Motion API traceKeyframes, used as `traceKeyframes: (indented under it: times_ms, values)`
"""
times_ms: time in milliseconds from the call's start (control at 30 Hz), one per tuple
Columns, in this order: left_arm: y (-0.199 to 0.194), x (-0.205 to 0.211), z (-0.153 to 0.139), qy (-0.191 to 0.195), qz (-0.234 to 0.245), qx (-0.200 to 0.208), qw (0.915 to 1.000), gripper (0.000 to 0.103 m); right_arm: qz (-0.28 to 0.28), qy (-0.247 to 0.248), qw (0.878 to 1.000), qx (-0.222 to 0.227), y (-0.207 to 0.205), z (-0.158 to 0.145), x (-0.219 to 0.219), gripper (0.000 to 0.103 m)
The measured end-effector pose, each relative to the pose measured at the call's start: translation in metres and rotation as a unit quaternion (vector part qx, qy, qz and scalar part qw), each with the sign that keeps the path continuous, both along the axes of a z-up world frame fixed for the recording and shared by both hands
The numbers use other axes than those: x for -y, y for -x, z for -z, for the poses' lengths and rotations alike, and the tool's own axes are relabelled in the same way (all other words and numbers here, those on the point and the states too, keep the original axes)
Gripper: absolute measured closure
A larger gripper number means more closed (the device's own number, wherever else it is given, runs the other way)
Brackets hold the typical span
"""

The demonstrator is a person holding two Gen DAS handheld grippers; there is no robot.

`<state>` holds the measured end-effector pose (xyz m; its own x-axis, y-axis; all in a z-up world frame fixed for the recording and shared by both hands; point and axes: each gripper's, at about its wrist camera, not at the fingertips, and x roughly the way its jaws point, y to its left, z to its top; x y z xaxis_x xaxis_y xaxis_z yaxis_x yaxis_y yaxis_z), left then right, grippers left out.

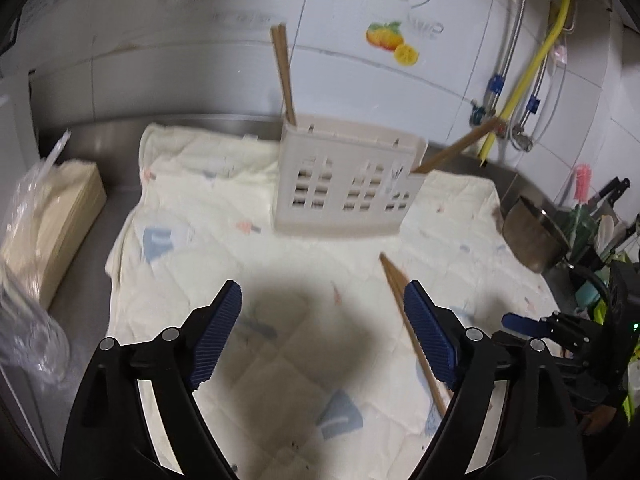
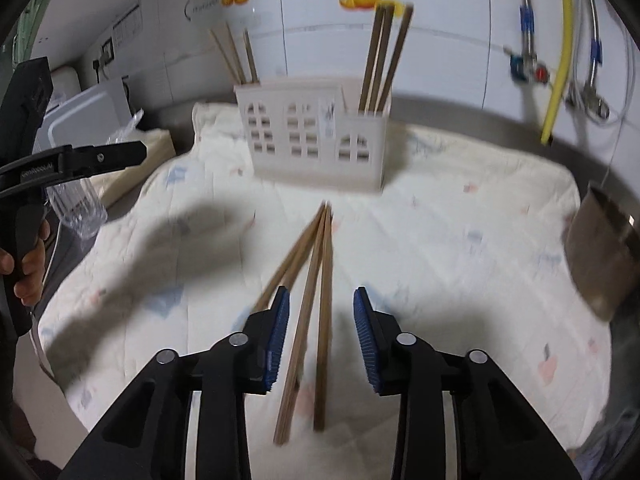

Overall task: Organize utensils
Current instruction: 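Move both open tools back over the remaining chopsticks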

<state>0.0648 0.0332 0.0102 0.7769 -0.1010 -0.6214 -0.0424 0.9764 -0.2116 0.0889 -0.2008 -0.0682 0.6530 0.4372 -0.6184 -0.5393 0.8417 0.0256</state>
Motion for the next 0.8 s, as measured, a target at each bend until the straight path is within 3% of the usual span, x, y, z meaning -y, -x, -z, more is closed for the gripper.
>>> traceKeyframes:
  times_ms: [300,800]
  values:
    - [0.014,0.003,0.028,0.010,-0.016,-0.030,0.9994,0.018,0.003,0.001,0.999,-0.043,0.001,0.034,0.001,0.084]
    - [0.018,0.021,0.057,0.007,-0.006,-0.074,0.9972,0.011,0.011,0.007,0.998,-0.065,-0.012,0.048,-0.003,0.093]
